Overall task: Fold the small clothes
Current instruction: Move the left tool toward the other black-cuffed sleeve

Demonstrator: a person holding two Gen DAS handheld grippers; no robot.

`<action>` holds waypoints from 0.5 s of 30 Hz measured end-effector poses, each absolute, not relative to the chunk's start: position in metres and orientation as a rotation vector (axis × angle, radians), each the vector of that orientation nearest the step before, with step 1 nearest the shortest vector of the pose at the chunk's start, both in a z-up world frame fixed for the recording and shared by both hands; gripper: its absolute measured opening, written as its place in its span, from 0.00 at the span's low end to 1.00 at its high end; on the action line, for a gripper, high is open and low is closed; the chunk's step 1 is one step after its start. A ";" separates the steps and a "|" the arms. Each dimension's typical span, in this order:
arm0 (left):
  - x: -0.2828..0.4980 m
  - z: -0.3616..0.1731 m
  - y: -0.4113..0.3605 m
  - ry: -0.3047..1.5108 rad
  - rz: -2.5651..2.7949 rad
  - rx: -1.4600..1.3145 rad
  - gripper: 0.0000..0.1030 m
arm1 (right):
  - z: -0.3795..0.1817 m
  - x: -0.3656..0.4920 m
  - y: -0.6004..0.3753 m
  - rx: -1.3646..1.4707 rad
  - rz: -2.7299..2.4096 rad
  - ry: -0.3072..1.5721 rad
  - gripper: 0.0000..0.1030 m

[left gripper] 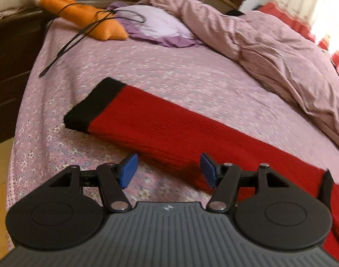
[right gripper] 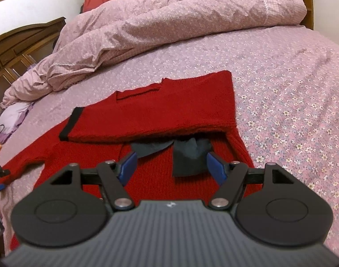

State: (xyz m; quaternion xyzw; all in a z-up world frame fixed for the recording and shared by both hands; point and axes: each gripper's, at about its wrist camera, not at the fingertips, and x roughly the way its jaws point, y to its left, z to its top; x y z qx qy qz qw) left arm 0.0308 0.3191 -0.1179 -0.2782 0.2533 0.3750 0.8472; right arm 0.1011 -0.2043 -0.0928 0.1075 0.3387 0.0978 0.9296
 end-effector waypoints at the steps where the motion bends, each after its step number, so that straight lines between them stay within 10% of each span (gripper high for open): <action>1: 0.030 -0.119 0.323 0.526 0.794 -0.598 0.66 | -0.093 0.101 -0.204 0.217 0.198 0.696 0.69; 15: 0.038 -0.127 0.335 0.442 0.761 -0.516 0.63 | -0.095 0.101 -0.192 0.184 0.206 0.714 0.69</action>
